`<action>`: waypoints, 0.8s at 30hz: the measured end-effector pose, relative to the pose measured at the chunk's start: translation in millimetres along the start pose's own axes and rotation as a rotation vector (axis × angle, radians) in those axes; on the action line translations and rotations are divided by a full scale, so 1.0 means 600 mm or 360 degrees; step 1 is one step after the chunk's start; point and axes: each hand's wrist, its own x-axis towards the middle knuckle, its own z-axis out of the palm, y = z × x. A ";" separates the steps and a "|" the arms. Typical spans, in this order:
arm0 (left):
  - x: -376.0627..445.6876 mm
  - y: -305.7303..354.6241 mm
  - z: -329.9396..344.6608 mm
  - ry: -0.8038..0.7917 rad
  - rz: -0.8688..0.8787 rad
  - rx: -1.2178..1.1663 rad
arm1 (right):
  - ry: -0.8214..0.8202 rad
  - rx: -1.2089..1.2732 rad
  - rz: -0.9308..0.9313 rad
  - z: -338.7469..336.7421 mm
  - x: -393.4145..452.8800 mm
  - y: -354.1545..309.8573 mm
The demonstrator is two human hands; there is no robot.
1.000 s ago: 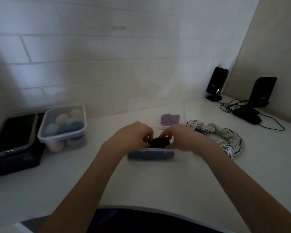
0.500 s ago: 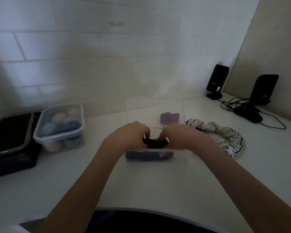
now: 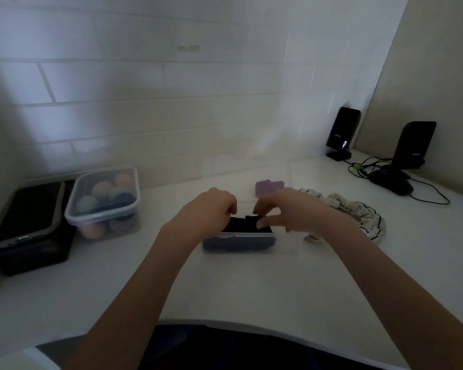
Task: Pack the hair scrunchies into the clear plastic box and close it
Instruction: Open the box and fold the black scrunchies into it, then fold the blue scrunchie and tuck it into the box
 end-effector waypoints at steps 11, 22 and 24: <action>-0.018 0.011 0.009 0.0173 0.0176 -0.0264 | 0.0613 0.0158 0.0586 -0.031 -0.051 0.101; -0.020 0.027 0.033 0.0217 0.0216 -0.0396 | 0.0490 0.0037 0.0593 0.029 -0.061 0.127; -0.020 0.025 0.034 0.0215 0.0226 -0.0399 | 0.0617 0.0100 0.0620 0.024 -0.064 0.123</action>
